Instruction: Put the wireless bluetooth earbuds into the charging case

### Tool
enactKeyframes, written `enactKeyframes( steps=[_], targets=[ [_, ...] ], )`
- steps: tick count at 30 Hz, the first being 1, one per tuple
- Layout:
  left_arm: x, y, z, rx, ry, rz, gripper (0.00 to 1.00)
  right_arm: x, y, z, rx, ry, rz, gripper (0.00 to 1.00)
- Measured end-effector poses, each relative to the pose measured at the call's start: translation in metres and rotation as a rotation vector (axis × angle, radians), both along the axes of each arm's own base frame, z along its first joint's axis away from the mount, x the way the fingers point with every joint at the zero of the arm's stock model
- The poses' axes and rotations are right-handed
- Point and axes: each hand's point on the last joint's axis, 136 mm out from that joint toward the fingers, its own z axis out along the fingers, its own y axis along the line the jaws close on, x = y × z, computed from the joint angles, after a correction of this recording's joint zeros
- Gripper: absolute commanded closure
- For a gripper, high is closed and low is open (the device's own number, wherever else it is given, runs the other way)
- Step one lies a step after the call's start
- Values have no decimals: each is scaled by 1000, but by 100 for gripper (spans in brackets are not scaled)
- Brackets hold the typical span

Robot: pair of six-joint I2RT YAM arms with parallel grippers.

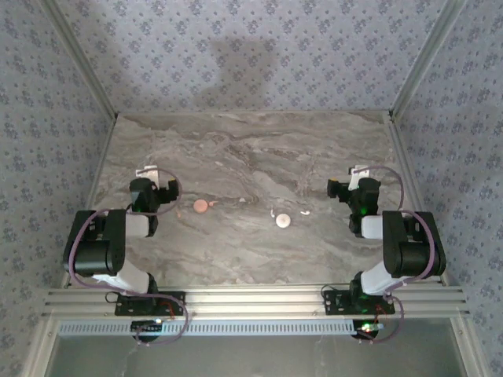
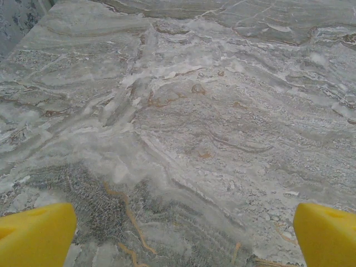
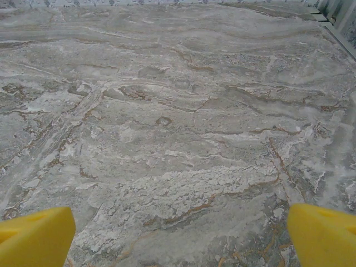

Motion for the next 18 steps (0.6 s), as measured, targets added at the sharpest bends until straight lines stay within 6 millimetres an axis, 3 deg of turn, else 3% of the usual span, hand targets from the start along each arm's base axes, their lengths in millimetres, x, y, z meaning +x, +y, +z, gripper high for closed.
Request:
enactKeyframes(
  steps=[14, 18],
  targets=[
    [0, 0, 0, -5, 0, -5, 0, 1, -1, -1, 4, 33, -7, 0],
    [1, 0, 0, -5, 34, -6, 2, 15, -5, 20, 17, 83, -36, 0]
  ],
)
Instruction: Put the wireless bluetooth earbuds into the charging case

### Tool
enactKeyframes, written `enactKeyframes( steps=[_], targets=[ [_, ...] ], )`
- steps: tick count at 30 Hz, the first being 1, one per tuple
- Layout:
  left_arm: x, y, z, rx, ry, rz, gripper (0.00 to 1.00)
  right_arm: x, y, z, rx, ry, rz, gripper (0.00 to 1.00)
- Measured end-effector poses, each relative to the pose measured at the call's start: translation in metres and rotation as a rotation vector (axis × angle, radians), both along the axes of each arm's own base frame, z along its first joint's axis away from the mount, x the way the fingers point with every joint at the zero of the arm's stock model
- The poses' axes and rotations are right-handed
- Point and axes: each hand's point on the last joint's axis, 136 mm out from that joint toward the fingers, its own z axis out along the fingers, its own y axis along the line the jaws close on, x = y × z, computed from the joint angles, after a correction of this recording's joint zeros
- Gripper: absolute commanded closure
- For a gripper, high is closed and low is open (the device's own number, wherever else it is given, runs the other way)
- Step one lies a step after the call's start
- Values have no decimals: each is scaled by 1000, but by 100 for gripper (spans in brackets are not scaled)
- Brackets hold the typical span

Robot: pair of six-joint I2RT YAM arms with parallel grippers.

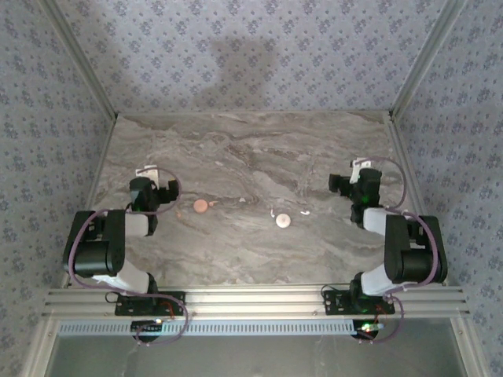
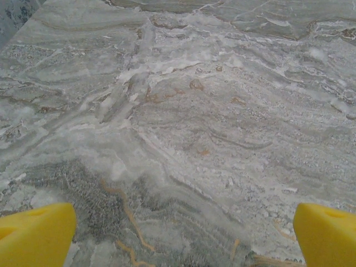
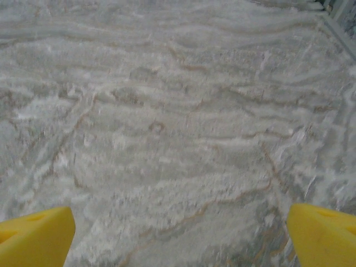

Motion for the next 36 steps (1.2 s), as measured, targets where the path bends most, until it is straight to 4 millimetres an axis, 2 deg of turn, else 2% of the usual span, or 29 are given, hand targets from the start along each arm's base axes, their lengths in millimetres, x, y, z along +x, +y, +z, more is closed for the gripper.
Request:
enactKeyframes(
  steps=[2, 4, 6, 9, 12, 14, 17, 21, 25, 29, 36],
  targets=[
    [6, 0, 10, -1, 26, 2, 5, 9, 0, 19, 19, 24, -10, 0],
    [15, -1, 31, -7, 31, 2, 7, 15, 2, 38, 40, 48, -17, 0],
    [25, -5, 63, -14, 12, -5, 9, 16, 9, 53, 65, 94, -6, 0],
    [25, -25, 101, -26, -3, -54, 11, 10, 30, 64, 99, 187, 33, 0],
    [14, -52, 118, -54, 34, -119, 15, -7, 62, 62, 127, 303, 86, 0],
    [4, -66, 117, -82, 89, -153, 19, -23, 88, 58, 137, 384, 133, 0],
    [-13, -79, 105, -129, 201, -176, 21, -53, 126, 49, 137, 508, 202, 0],
    [-41, -93, 81, -180, 358, -192, 22, -91, 165, 30, 122, 673, 279, 9],
    [-63, -105, 66, -204, 462, -204, 22, -117, 186, 3, 98, 831, 308, 13],
    [-72, -106, 59, -223, 507, -190, 23, -134, 200, -20, 42, 952, 324, 14],
    [-79, -103, 52, -234, 539, -170, 22, -143, 225, -37, -28, 1033, 356, 17]
  ],
)
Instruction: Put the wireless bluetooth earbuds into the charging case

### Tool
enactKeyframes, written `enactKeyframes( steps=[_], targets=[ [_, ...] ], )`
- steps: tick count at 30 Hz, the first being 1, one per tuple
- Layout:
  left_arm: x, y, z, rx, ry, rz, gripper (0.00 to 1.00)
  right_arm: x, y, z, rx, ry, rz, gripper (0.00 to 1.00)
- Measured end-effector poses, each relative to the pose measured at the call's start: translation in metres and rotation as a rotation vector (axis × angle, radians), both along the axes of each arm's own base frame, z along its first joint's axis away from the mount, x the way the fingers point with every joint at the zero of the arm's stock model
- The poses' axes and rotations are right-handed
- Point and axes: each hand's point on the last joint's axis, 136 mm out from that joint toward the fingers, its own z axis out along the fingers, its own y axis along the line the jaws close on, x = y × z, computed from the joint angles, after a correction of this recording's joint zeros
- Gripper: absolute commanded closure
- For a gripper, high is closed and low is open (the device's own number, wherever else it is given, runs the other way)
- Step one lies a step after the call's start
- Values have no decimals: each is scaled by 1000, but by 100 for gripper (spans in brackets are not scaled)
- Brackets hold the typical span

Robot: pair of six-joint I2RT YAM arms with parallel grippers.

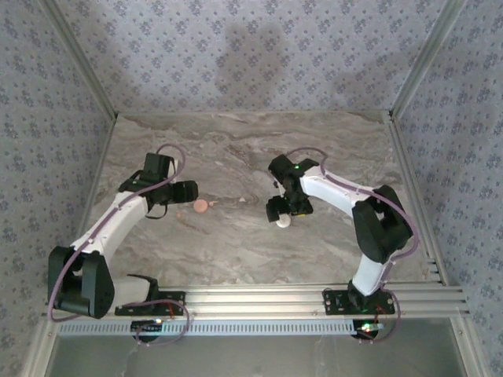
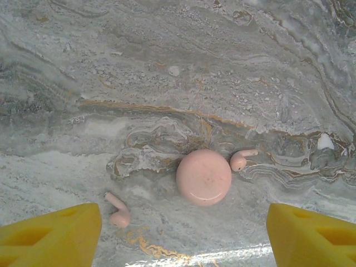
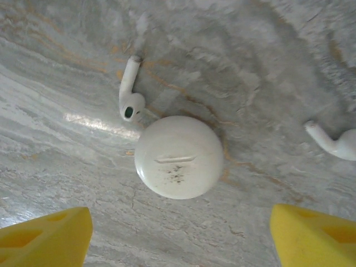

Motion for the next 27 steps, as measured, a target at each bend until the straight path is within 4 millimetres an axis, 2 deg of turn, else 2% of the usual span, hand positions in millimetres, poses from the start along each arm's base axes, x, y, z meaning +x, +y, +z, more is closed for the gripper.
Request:
enactKeyframes(
  steps=[13, 19, 27],
  targets=[
    [-2, 1, -3, -2, 9, 7, 22, -5, 1, -28, -91, 66, 17, 25],
    [-3, 1, -5, 1, 14, 9, 22, -2, 3, -35, -97, 74, 14, 33],
    [-4, 2, -7, 3, 17, 9, 24, 4, 6, -39, -86, 59, 5, 49]
  ],
)
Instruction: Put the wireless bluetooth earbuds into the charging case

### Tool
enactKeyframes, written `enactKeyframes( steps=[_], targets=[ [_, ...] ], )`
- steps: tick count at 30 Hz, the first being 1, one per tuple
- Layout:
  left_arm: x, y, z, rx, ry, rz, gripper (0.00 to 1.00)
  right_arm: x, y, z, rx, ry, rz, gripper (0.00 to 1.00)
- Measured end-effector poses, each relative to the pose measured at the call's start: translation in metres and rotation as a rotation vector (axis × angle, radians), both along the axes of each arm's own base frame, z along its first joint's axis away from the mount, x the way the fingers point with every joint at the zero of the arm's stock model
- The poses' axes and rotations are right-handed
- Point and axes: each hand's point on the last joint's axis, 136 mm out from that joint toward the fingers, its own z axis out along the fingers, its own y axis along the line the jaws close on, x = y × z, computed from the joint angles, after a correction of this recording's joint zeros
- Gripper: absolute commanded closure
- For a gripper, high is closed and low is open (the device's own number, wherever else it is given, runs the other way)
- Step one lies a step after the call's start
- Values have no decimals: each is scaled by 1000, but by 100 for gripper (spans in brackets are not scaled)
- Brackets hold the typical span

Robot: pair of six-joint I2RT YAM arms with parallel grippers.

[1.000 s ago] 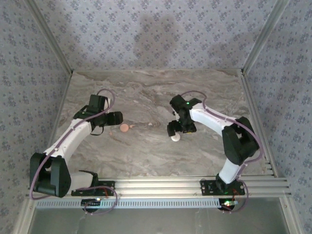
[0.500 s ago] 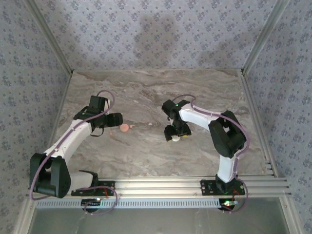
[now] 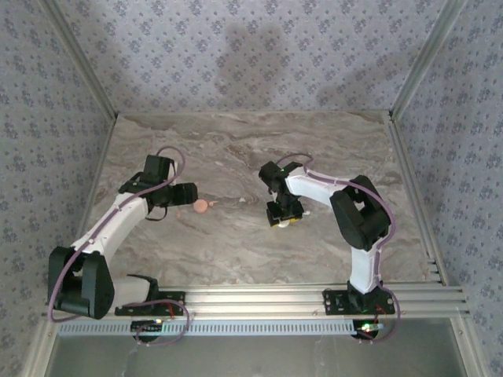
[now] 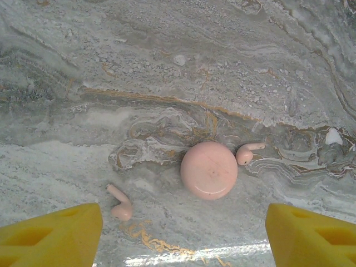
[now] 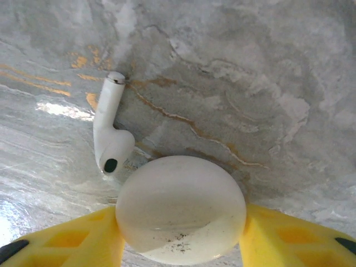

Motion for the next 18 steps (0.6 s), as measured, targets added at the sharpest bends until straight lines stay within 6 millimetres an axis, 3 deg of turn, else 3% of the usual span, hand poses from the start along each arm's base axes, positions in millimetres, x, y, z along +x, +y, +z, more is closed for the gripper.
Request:
enactKeyframes(
  steps=[8, 11, 18],
  targets=[
    [-2, -9, 17, -29, -57, -47, 29, 2, -6, 12, 33, -61, -29, 50],
    [-2, -30, 37, -62, -146, -138, 30, 7, -4, 43, 132, -160, -72, 50],
    [-21, -94, 83, -197, -489, -411, 35, 29, 0, 144, 555, -461, -230, 51]
  ],
)
